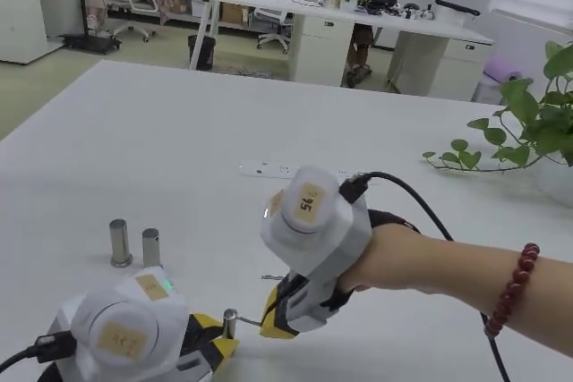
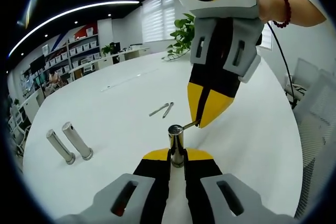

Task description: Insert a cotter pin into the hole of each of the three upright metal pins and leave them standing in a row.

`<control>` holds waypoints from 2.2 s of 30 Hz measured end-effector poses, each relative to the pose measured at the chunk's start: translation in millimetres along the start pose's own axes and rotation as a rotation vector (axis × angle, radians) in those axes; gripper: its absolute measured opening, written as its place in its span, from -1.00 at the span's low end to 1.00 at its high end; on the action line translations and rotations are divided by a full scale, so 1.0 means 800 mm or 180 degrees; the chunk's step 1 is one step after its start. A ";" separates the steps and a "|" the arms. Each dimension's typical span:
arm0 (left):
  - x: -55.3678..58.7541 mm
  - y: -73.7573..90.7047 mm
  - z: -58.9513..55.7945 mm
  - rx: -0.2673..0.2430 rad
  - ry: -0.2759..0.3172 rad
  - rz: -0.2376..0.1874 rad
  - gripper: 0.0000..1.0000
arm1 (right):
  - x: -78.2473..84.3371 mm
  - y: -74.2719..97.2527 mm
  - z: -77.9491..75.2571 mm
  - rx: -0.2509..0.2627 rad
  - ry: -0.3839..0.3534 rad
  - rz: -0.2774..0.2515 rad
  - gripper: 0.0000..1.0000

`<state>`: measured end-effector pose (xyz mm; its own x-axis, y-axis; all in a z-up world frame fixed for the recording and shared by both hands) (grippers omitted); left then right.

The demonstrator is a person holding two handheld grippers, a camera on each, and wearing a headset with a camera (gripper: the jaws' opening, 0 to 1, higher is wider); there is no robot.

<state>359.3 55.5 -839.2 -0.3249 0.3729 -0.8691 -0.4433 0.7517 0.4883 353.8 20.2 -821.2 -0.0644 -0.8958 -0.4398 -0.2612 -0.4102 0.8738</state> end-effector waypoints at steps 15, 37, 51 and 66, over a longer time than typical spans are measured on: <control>-0.001 -0.002 -0.004 -0.0171 0.0196 -0.0049 -0.85 | -0.003 0.002 0.001 0.0021 0.0059 0.0147 -0.94; -0.002 -0.006 -0.009 -0.0169 0.0175 -0.0053 -0.85 | -0.019 0.002 0.002 0.0028 0.0045 0.0070 -0.93; -0.001 -0.009 -0.009 -0.0201 0.0240 -0.0078 -0.85 | -0.023 0.006 -0.001 0.0062 0.0207 -0.0067 -0.73; -0.001 -0.009 -0.009 -0.0279 0.0242 -0.0052 -0.85 | -0.009 0.008 -0.001 0.0092 0.0118 -0.0028 -0.89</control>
<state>356.7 45.9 -841.5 -0.3781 0.3162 -0.8701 -0.5194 0.7055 0.4821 353.2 23.7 -812.3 -0.0263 -0.8981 -0.4390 -0.2894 -0.4135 0.8633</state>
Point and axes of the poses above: the centre of the closed fingertips' face, and the gripper's own axes: y roughly backward along the fingers, z roughly to its left, x roughly out of its underside, the point moved 1 cm from there along y, roughly backward along the fingers, and after that the axes turned 12 degrees about x, right-handed, at the moved point
